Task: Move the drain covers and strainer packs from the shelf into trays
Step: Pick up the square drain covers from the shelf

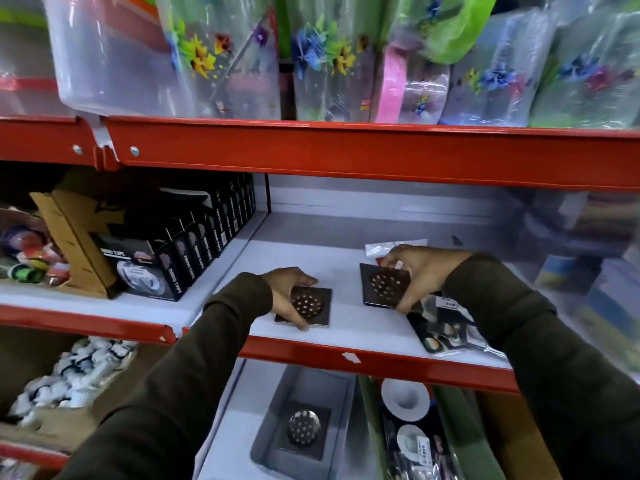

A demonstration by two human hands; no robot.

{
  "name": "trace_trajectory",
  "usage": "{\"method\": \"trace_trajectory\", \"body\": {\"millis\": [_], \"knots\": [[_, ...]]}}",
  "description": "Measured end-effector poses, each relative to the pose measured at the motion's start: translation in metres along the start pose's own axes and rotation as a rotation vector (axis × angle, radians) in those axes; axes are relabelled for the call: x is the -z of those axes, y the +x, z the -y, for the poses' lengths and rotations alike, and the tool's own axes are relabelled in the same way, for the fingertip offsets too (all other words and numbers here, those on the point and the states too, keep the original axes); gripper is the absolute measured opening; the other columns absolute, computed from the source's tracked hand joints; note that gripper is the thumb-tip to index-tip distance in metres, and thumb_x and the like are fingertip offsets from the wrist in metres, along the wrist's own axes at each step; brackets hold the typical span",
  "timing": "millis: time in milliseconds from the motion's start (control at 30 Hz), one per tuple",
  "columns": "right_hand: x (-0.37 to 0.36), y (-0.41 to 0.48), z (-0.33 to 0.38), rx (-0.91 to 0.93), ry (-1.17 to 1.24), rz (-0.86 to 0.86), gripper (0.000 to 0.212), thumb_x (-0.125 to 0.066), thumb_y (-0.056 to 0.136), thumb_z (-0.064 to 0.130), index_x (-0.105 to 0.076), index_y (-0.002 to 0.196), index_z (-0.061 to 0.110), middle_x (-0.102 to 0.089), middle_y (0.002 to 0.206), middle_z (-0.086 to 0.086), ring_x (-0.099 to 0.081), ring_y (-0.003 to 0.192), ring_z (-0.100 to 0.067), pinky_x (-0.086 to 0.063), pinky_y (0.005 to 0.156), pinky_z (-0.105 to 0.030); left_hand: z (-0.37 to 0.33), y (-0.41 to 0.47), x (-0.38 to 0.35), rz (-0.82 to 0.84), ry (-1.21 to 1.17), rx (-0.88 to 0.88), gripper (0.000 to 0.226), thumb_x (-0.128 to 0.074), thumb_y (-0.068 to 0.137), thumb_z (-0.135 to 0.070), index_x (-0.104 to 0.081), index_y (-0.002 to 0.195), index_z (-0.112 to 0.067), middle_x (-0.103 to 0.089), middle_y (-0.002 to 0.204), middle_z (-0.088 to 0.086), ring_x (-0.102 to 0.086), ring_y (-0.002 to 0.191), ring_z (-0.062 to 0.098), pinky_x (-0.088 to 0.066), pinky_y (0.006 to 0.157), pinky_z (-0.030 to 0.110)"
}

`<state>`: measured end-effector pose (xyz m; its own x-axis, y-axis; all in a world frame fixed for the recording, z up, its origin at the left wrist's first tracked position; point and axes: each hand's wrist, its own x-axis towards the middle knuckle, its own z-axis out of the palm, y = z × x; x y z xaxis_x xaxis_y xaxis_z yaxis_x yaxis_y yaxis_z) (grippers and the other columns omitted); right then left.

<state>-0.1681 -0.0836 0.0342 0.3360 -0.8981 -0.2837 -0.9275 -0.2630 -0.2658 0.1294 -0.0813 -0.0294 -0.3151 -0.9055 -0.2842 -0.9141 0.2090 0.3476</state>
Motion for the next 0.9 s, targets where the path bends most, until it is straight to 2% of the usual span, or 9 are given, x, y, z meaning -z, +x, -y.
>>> {"method": "trace_trajectory", "body": {"millis": [100, 233, 300, 367, 500, 600, 733, 800, 900], "knots": [[-0.009, 0.009, 0.025, 0.019, 0.009, -0.015, 0.097, -0.087, 0.04, 0.053, -0.05, 0.128, 0.036, -0.058, 0.12, 0.01, -0.058, 0.109, -0.014, -0.051, 0.099, -0.036, 0.02, -0.007, 0.005, -0.124, -0.068, -0.076, 0.096, -0.078, 0.072, -0.053, -0.032, 0.153, -0.035, -0.031, 0.161, -0.007, -0.03, 0.148, 0.018, -0.024, 0.124, 0.035], [-0.023, 0.028, 0.065, 0.063, 0.045, -0.035, 0.093, -0.088, 0.044, 0.052, -0.055, 0.128, 0.032, -0.059, 0.125, 0.009, -0.057, 0.116, -0.016, -0.049, 0.103, -0.036, 0.047, -0.021, 0.014, -0.546, -0.023, -0.089, 0.06, -0.047, 0.1, -0.042, -0.029, 0.155, -0.03, -0.021, 0.167, -0.002, -0.007, 0.157, 0.02, -0.006, 0.129, 0.043], [-0.033, 0.04, 0.086, 0.083, 0.07, -0.028, 0.096, -0.089, 0.047, 0.052, -0.054, 0.133, 0.028, -0.057, 0.131, 0.007, -0.055, 0.121, -0.018, -0.046, 0.106, -0.036, 0.05, -0.025, 0.017, -0.724, 0.061, -0.04, 0.058, -0.04, 0.102, -0.042, -0.027, 0.157, -0.026, -0.015, 0.168, 0.003, -0.001, 0.158, 0.022, 0.004, 0.128, 0.042], [-0.044, 0.051, 0.105, 0.1, 0.071, -0.018, 0.099, -0.09, 0.05, 0.052, -0.052, 0.137, 0.024, -0.055, 0.135, 0.004, -0.054, 0.123, -0.019, -0.045, 0.107, -0.035, 0.051, -0.027, 0.022, -0.815, 0.113, -0.012, 0.061, -0.037, 0.102, -0.046, -0.025, 0.158, -0.024, -0.01, 0.169, 0.005, 0.001, 0.158, 0.024, 0.006, 0.128, 0.043], [-0.062, 0.062, 0.121, 0.093, 0.044, 0.031, 0.086, -0.091, 0.056, 0.043, -0.058, 0.131, 0.016, -0.063, 0.127, -0.003, -0.062, 0.114, -0.023, -0.053, 0.1, -0.038, 0.056, -0.026, 0.027, -0.853, 0.162, -0.011, 0.065, -0.035, 0.101, -0.049, -0.022, 0.159, -0.02, -0.007, 0.169, 0.004, 0.004, 0.158, 0.023, 0.009, 0.127, 0.045], [-0.07, 0.065, 0.118, 0.083, 0.072, 0.059, 0.07, -0.093, 0.056, 0.034, -0.065, 0.118, 0.017, -0.069, 0.116, -0.004, -0.066, 0.105, -0.025, -0.056, 0.095, -0.043, 0.063, -0.021, 0.024, -0.825, 0.164, -0.013, 0.067, -0.032, 0.101, -0.052, -0.022, 0.159, -0.02, -0.011, 0.169, 0.005, 0.0, 0.158, 0.023, 0.007, 0.128, 0.044], [-0.071, 0.065, 0.119, 0.077, 0.095, 0.054, 0.063, -0.093, 0.058, 0.032, -0.066, 0.113, 0.017, -0.07, 0.113, -0.005, -0.067, 0.105, -0.026, -0.056, 0.095, -0.044, 0.065, -0.016, 0.015, -0.791, 0.156, -0.032, 0.066, -0.032, 0.1, -0.053, -0.022, 0.159, -0.023, -0.009, 0.169, 0.006, 0.002, 0.158, 0.024, 0.005, 0.128, 0.047], [-0.071, 0.064, 0.119, 0.061, 0.072, 0.05, 0.069, -0.091, 0.06, 0.039, -0.063, 0.12, 0.02, -0.066, 0.122, -0.003, -0.063, 0.115, -0.027, -0.053, 0.099, -0.044, 0.062, -0.013, 0.012, -0.778, 0.156, -0.04, 0.066, -0.032, 0.1, -0.053, -0.022, 0.159, -0.023, -0.009, 0.169, 0.006, 0.002, 0.158, 0.024, 0.005, 0.128, 0.049], [-0.07, 0.054, 0.111, 0.004, 0.072, 0.015, 0.1, -0.08, 0.065, 0.061, -0.037, 0.149, 0.029, -0.037, 0.155, 0.002, -0.036, 0.143, -0.025, -0.034, 0.116, -0.04, 0.053, -0.012, 0.008, -0.774, 0.158, -0.077, 0.066, -0.033, 0.1, -0.053, -0.022, 0.158, -0.023, -0.01, 0.169, 0.006, 0.002, 0.158, 0.024, 0.006, 0.127, 0.05]]}}
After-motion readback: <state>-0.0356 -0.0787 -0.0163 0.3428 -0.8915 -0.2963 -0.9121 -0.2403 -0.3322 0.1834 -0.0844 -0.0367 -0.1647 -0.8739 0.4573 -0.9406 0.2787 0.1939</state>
